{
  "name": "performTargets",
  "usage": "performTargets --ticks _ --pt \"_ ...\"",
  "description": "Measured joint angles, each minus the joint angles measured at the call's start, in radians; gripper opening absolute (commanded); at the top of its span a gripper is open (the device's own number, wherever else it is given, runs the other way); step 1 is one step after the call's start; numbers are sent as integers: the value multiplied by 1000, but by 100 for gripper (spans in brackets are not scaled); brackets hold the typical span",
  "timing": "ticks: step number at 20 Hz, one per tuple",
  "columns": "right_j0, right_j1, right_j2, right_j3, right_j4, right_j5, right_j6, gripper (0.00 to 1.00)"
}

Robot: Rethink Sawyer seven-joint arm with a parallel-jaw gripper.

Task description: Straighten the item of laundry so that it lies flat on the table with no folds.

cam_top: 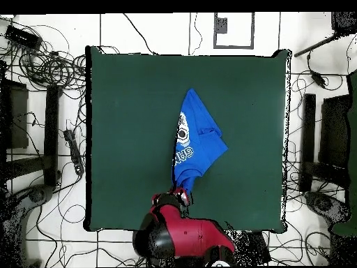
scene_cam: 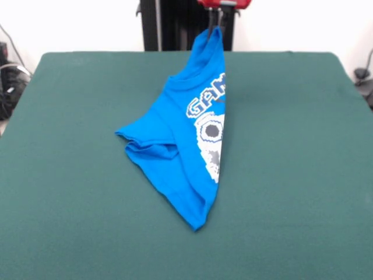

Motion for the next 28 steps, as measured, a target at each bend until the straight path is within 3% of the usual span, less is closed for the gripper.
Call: performTargets --ticks 12,13,20,25,28 --pt "32 110 -36 137 68 -230 34 0" --pt "32 134 -37 171 72 -285 60 100" --pt "38 144 -39 234 88 -301 94 100" --pt "40 70 -39 282 106 -223 94 100" --pt "40 -20 -43 291 113 -106 94 100"
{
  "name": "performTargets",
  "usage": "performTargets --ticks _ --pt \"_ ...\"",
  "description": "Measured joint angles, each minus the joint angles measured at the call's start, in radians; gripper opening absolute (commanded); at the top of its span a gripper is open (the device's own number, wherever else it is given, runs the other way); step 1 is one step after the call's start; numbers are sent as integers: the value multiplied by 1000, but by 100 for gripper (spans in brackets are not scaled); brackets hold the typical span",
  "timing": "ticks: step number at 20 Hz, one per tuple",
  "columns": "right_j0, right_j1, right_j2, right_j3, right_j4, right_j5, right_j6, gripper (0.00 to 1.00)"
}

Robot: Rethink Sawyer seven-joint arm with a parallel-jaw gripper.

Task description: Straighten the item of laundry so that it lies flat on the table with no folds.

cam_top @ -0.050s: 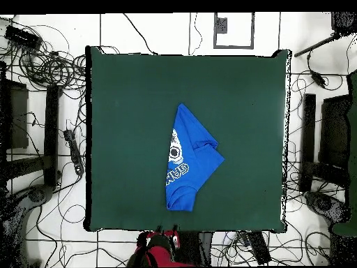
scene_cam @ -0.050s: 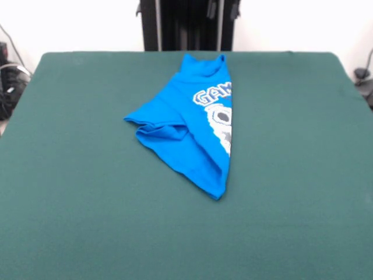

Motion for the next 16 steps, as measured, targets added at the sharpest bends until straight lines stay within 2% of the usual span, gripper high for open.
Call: performTargets --ticks 3,10,16 --pt "-3 -58 -2 -1 0 86 0 100" --pt "-34 -218 -5 -52 -1 378 0 100" --pt "-76 -258 -5 -136 -2 455 0 100"
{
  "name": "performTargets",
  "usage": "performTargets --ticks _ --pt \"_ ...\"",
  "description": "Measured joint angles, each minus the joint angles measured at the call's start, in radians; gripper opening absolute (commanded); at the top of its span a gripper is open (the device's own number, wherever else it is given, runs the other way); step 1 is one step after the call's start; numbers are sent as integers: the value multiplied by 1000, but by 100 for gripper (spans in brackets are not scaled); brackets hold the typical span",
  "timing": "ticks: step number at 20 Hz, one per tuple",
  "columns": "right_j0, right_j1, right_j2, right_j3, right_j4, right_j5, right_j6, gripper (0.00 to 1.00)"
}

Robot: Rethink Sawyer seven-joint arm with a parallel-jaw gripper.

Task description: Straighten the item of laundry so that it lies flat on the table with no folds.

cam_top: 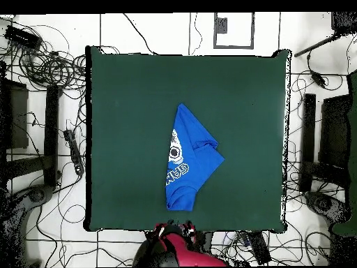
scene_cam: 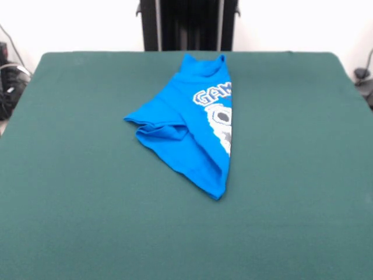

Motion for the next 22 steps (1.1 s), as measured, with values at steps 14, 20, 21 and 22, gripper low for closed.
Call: performTargets --ticks 14,20,21,22 --pt "-49 88 23 -194 -2 0 0 100" --pt "-102 175 44 -260 -2 0 0 100" --pt "-108 188 46 -268 -2 0 0 100" --pt "-113 197 48 -273 -2 0 0 100"
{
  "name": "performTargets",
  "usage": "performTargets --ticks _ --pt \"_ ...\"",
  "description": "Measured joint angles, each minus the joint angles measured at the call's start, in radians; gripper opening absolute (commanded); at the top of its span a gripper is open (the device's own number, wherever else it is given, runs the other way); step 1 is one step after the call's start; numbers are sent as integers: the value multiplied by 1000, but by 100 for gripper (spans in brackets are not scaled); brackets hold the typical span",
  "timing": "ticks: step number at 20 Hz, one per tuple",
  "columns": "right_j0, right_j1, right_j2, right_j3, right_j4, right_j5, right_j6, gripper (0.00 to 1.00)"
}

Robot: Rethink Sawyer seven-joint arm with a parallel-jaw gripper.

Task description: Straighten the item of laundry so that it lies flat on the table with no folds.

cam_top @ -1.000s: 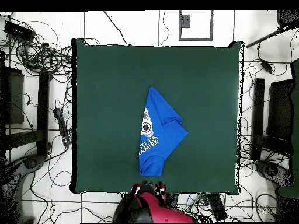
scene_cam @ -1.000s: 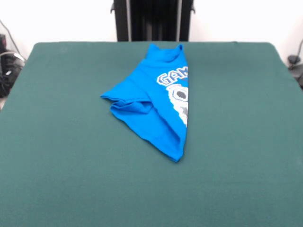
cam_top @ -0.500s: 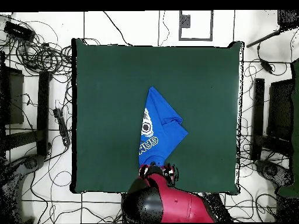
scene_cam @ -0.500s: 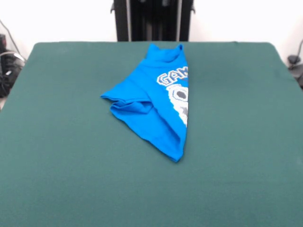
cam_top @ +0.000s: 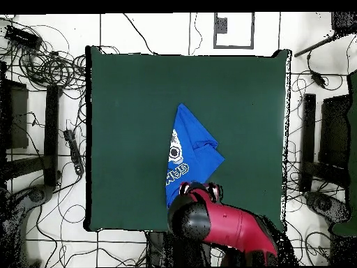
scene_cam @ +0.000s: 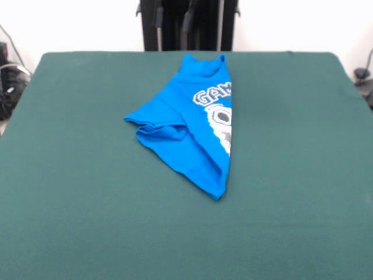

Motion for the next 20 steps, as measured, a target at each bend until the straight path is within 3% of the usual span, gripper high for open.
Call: performTargets --ticks 7,20 --pt "-45 114 29 -54 0 0 0 100" --pt "-88 226 96 -107 -22 0 0 100"
